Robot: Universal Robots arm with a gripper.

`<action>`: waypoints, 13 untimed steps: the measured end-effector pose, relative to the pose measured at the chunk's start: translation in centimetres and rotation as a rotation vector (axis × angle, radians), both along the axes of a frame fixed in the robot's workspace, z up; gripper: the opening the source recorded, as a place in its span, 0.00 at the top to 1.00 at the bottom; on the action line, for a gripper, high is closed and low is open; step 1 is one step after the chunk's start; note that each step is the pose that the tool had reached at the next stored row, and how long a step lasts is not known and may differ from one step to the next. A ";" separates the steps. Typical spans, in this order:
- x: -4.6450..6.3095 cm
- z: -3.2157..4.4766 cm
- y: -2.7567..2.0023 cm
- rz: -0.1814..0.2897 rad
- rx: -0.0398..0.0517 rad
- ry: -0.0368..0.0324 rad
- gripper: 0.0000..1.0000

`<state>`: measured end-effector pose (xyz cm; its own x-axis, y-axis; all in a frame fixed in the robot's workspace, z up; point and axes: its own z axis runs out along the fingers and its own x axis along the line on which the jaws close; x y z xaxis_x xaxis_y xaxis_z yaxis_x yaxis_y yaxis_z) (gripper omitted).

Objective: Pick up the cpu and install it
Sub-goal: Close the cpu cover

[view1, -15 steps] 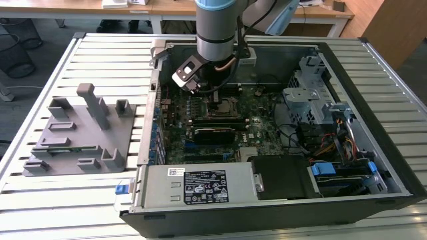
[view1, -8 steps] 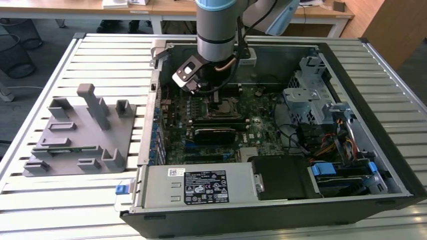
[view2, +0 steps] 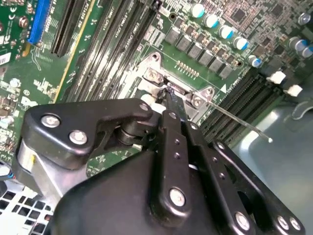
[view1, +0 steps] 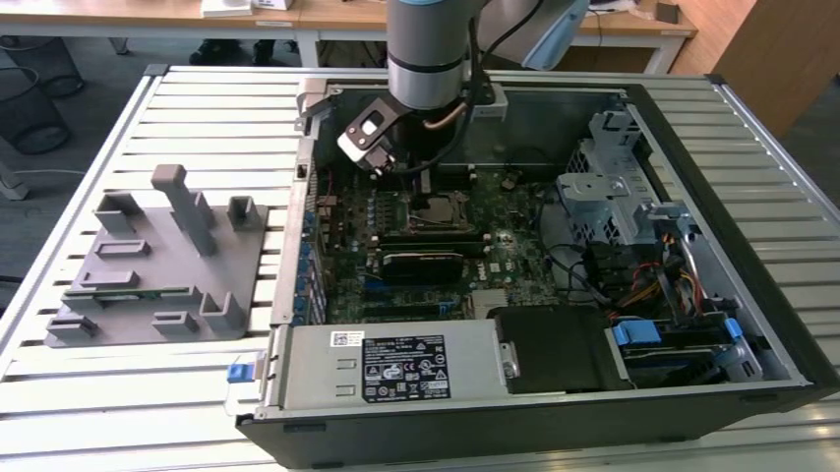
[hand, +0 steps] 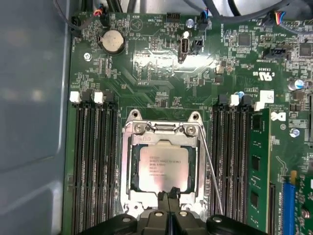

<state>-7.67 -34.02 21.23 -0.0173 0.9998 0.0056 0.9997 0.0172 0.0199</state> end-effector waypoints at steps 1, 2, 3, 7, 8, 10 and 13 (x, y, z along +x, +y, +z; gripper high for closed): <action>0.0 0.12 0.00 0.000 0.0000 0.0000 0.89; 0.0 0.23 0.00 0.000 -0.0001 0.0001 0.89; 0.0 0.33 0.00 0.000 -0.0001 0.0002 0.89; 0.1 0.64 -0.01 0.000 0.0001 0.0039 0.89; 0.4 0.66 -0.01 0.000 0.0003 0.0082 0.89; 1.0 0.68 -0.03 0.000 0.0000 0.0220 0.89; 1.3 0.64 -0.03 0.000 0.0002 0.0237 0.89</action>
<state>-6.33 -34.05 21.87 -0.0172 0.9998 0.0062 0.9998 0.0172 -0.0038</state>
